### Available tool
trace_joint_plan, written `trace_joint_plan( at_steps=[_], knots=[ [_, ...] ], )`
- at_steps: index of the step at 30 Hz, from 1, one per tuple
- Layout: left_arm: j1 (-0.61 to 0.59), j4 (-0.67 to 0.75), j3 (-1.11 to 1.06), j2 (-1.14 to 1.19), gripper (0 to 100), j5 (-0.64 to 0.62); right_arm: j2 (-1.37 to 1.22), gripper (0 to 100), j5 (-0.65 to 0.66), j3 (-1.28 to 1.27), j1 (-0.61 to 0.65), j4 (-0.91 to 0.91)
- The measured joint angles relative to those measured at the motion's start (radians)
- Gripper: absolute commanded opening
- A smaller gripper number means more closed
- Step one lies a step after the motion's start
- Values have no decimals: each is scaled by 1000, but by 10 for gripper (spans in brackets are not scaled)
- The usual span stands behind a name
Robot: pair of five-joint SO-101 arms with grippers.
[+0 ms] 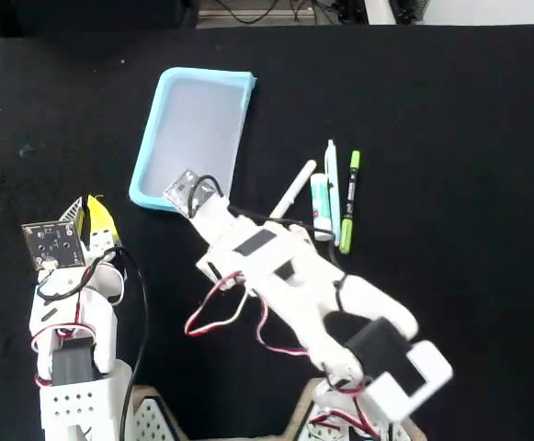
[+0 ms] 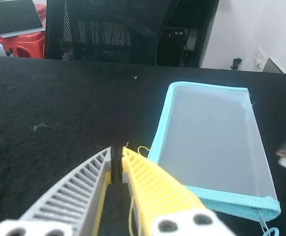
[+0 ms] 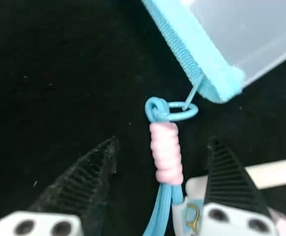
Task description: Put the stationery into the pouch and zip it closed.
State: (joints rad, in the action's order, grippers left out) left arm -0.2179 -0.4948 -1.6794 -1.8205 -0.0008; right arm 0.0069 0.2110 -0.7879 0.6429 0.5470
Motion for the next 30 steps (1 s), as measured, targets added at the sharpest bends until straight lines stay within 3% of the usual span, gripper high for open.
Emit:
trace_joint_plan(
  at_steps=[3,7,9,14,20,26,30],
  knots=[
    [0,0,0,0,55,0,-51,236,3,75,-11,66],
    [0,0,0,0,55,0,-71,2,3,112,-52,137],
    [0,0,0,0,55,0,-69,39,14,121,-81,153],
    [0,0,0,0,55,0,75,18,55,135,-144,311],
    [0,0,0,0,55,0,207,32,140,127,-147,502],
    [0,0,0,0,55,0,201,197,147,37,-147,523],
    [0,0,0,0,55,0,201,204,147,46,-147,572]
  ],
)
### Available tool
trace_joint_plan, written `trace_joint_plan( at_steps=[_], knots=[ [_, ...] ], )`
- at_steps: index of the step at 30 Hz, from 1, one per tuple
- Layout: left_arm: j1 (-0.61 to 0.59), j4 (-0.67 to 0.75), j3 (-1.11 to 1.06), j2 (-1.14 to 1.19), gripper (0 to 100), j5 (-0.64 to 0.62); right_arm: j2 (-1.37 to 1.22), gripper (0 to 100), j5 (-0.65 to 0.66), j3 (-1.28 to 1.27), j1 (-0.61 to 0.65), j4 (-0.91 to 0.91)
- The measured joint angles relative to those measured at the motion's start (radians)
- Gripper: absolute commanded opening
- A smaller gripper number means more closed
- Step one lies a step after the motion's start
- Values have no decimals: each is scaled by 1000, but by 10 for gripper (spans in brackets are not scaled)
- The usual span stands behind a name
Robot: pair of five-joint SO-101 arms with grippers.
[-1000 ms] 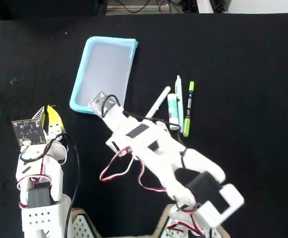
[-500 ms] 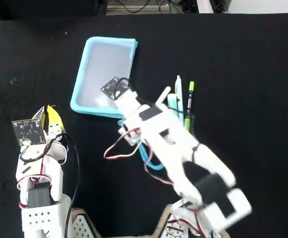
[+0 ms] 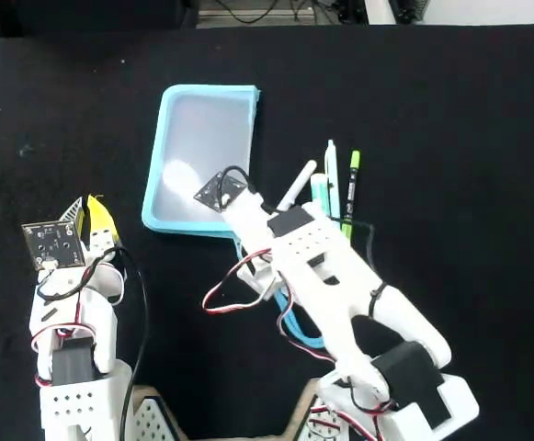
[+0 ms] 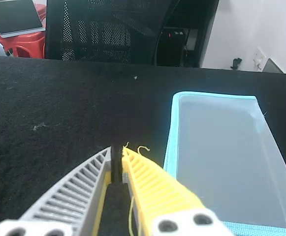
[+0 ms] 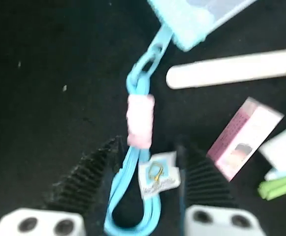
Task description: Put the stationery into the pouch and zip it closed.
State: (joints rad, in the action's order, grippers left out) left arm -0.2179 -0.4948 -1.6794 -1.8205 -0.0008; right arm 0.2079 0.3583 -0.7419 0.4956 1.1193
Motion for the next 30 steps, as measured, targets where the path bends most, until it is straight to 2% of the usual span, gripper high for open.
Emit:
trace_joint_plan(
  at_steps=[6,10,14,22,24,27,30],
  knots=[
    [0,0,0,0,55,0,0,204,-112,91,57,51],
    [0,0,0,0,55,0,2,204,-201,64,100,-84],
    [0,0,0,0,55,0,-28,204,-232,-34,101,-235],
    [0,0,0,0,55,0,-109,202,-230,-95,104,-457],
    [0,0,0,0,55,0,-117,156,-227,-94,104,-463],
    [0,0,0,0,55,0,-121,8,-158,-94,103,-466],
    [0,0,0,0,55,0,-127,18,-63,-95,100,-466]
  ],
)
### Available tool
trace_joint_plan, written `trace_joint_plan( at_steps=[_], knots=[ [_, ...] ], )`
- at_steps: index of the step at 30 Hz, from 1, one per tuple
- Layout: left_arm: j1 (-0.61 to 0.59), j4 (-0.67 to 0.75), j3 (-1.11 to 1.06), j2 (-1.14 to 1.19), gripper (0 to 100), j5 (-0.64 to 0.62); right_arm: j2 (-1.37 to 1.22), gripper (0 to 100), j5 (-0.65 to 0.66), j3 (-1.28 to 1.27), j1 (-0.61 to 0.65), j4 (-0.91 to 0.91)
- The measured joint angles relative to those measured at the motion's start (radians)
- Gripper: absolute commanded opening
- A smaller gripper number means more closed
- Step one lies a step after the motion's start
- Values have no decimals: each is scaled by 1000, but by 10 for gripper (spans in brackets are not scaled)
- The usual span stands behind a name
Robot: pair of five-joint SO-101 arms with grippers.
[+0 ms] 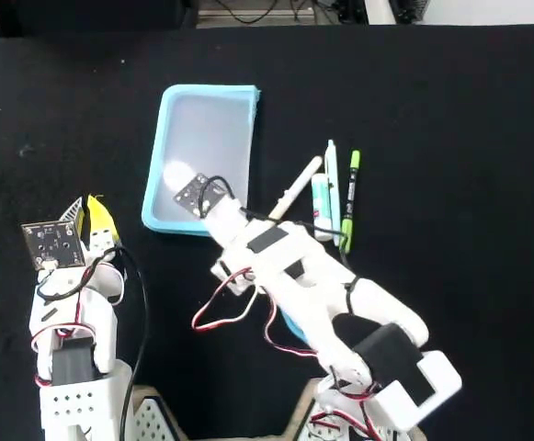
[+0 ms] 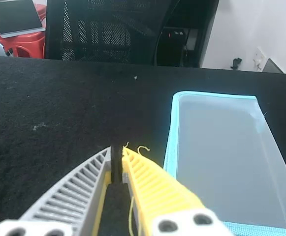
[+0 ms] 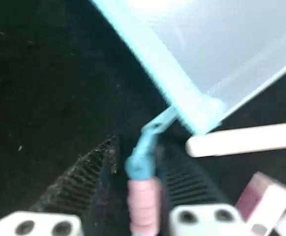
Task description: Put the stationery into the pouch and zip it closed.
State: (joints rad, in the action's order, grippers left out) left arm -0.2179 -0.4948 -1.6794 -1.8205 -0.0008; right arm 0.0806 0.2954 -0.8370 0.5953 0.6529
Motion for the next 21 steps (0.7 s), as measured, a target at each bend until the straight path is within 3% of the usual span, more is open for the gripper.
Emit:
trace_joint_plan(
  at_steps=[13,18,21],
  knots=[
    [0,0,0,0,55,0,86,17,55,0,-2,152],
    [0,0,0,0,55,0,78,144,55,-23,8,172],
    [0,0,0,0,55,0,25,147,55,-21,-28,183]
  ],
)
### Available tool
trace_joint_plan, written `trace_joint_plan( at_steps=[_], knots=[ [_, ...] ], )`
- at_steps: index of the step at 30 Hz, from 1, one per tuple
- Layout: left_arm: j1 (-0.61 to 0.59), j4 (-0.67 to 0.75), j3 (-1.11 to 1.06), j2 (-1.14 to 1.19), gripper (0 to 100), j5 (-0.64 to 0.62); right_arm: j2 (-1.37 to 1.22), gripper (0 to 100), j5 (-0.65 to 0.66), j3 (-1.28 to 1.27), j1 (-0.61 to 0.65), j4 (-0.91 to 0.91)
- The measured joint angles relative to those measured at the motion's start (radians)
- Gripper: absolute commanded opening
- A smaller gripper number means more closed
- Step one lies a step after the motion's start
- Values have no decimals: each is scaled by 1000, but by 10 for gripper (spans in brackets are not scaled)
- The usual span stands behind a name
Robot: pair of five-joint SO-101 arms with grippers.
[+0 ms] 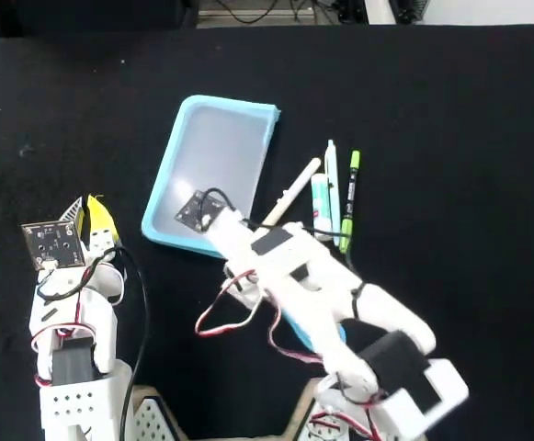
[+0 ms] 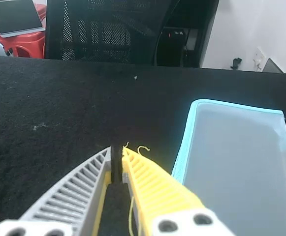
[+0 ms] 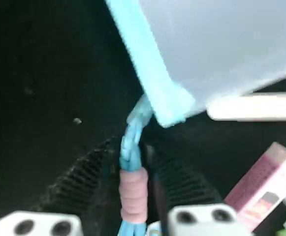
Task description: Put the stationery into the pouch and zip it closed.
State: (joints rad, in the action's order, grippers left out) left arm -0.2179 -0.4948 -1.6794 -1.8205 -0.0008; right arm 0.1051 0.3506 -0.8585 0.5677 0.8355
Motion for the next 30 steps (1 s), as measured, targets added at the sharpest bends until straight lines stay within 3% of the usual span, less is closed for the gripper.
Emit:
trace_joint_plan(
  at_steps=[3,6,12,22,30],
  knots=[
    [0,0,0,0,55,0,-49,116,0,52,-6,35],
    [0,0,0,0,55,0,-80,6,0,84,-8,46],
    [0,0,0,0,55,0,-64,10,0,98,-32,48],
    [0,0,0,0,55,0,351,10,8,98,-32,110],
    [0,23,0,0,55,0,577,10,160,97,-32,110]
  ],
)
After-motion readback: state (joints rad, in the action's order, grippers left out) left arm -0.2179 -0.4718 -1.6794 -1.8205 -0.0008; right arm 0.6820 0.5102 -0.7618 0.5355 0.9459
